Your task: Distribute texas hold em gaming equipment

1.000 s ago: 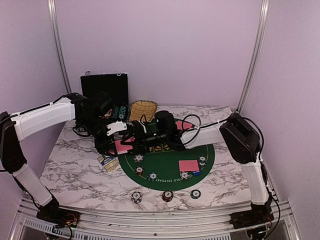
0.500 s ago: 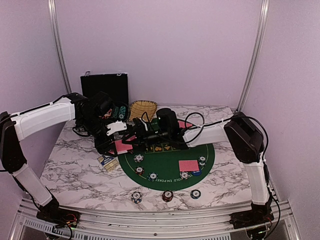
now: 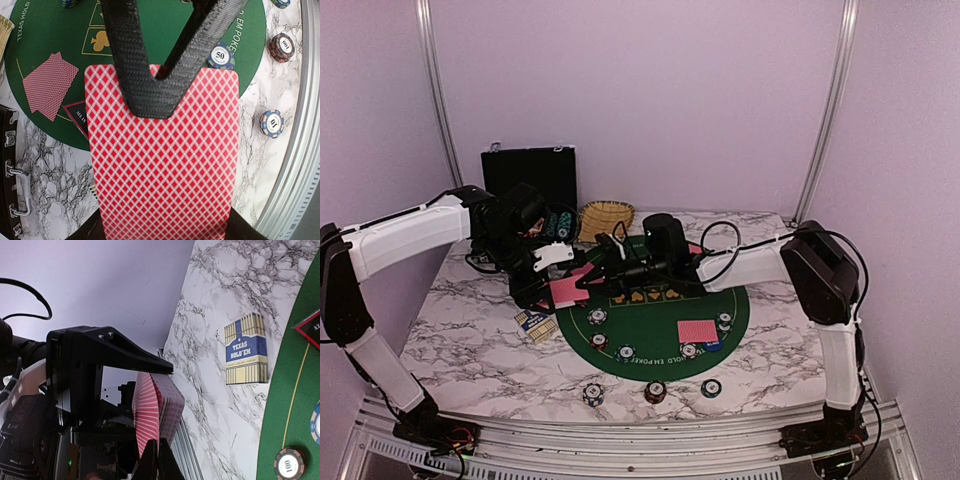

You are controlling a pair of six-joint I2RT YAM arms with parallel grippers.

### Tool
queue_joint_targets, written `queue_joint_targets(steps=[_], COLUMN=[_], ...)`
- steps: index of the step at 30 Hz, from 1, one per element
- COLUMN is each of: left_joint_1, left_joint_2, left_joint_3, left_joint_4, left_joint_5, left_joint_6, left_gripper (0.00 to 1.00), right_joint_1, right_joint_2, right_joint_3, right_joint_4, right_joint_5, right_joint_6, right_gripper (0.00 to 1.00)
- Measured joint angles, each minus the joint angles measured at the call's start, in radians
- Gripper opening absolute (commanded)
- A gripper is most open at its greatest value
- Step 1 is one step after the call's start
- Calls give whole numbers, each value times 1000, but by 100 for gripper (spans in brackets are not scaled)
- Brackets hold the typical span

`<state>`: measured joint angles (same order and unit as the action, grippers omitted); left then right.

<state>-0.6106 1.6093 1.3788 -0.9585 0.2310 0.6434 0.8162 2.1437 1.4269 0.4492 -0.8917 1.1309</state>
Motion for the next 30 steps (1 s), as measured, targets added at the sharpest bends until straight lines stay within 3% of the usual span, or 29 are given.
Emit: queue_joint_targets(steps=[9,21,30], left_joint_1=[-1,-1,-1], left_joint_2=[0,0,0], left_joint_3=[0,0,0], left_joint_4=[0,0,0], left_joint_5=[4,-6,-7], left_joint_6=[0,0,0], left_gripper=[0,0,0], right_joint_1=[-21,-172,-371], right_joint_2=[-62,-267,-428], right_joint_3=[-93,-405,-599], right_joint_4=[47,63,-121], right_joint_5=[3,-18,-11], right_joint_6=[30,26,-162], right_gripper=[0,0,0])
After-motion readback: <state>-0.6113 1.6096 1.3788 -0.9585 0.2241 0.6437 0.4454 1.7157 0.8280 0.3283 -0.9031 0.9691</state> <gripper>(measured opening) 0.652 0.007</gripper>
